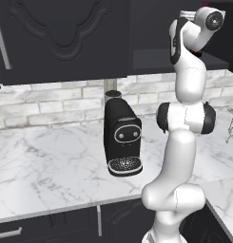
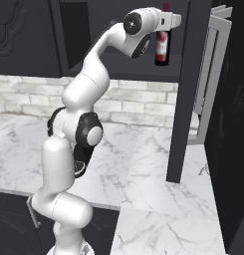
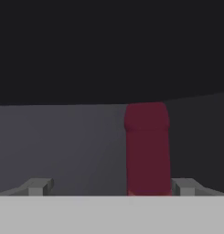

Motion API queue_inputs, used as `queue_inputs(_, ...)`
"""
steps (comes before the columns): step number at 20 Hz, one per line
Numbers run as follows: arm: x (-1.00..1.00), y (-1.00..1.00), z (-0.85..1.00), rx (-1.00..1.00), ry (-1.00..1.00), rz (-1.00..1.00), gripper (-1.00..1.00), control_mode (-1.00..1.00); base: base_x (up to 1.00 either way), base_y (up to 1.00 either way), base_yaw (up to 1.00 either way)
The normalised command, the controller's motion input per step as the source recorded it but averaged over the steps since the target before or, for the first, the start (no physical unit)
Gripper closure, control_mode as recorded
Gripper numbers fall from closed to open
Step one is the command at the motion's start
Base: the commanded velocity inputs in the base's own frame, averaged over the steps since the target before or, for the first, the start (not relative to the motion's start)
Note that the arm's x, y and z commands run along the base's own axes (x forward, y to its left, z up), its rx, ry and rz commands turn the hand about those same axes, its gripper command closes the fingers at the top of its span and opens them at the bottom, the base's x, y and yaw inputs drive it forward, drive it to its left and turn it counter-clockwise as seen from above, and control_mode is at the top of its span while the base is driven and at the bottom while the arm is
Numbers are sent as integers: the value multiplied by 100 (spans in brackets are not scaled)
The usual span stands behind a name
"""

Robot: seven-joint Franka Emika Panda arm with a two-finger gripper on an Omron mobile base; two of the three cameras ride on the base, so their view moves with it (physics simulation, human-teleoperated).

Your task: Get the candle and the wine from the cabinet and move them to the dining counter.

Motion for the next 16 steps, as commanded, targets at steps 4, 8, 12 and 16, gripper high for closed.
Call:
queue_inputs(4,0,0,0,0,0,0,-100,-100,0,0,0)
queue_inputs(8,0,0,0,0,0,0,-100,-100,0,0,0)
queue_inputs(12,0,0,0,0,0,0,-100,-100,0,0,0)
queue_inputs(16,0,0,0,0,0,0,100,-100,0,0,0)
